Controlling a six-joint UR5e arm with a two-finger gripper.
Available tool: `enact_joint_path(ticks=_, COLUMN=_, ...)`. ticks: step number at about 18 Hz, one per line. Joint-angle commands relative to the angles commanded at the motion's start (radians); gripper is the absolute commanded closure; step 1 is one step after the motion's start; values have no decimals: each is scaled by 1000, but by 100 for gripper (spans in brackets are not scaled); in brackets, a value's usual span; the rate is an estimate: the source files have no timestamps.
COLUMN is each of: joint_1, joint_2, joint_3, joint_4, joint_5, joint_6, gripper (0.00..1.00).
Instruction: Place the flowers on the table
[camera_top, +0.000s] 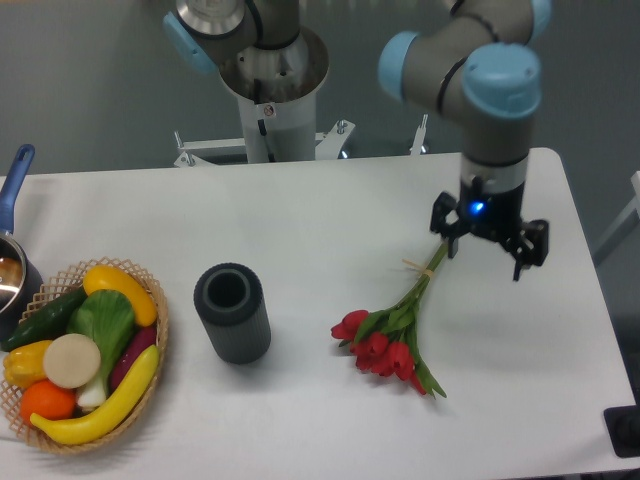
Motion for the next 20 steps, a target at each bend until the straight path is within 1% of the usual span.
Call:
enact_joint_path(ticks=2, joint_1=49, joint_2=28, joint_3=-3, joint_4=-60, joint_5=-22, joint_6=103, gripper=0)
enact_joint_path(ticks=3, joint_1=87, joint_2=49, joint_3=-5, joint_4=-101, joint_5=-38, joint_6=163, gripper=0)
enact_joint_path(ticks=5, joint_1=137, joint_2=77, joint_3=-5, joint_4=-155, joint_5=-54, joint_6=264, gripper=0)
enact_joint_path(ticks=7, joint_1=184, joint_2=97, joint_3=-6, joint_4=-197, joint_5=-63, joint_6=379, gripper=0)
enact_joint_path(ticks=10, joint_1=246, joint_2=124, joint_3=-3, joint_4=-261, joint_5=-69, joint_6=476, gripper=0)
enact_joint_path(ticks=11, joint_1=263, joint_2=129, joint_3=-2, joint_4=-273, joint_5=-69, joint_6=486, gripper=0)
enact_joint_path(ticks=13, joint_1=269, joint_2=137, joint_3=-3, joint_4=-278, joint_5=-68, joint_6=499, gripper=0)
enact_joint_path(ticks=20, joint_1=260, joint_2=138, joint_3=-9, joint_4=-273, joint_5=-68, joint_6=499, gripper=0)
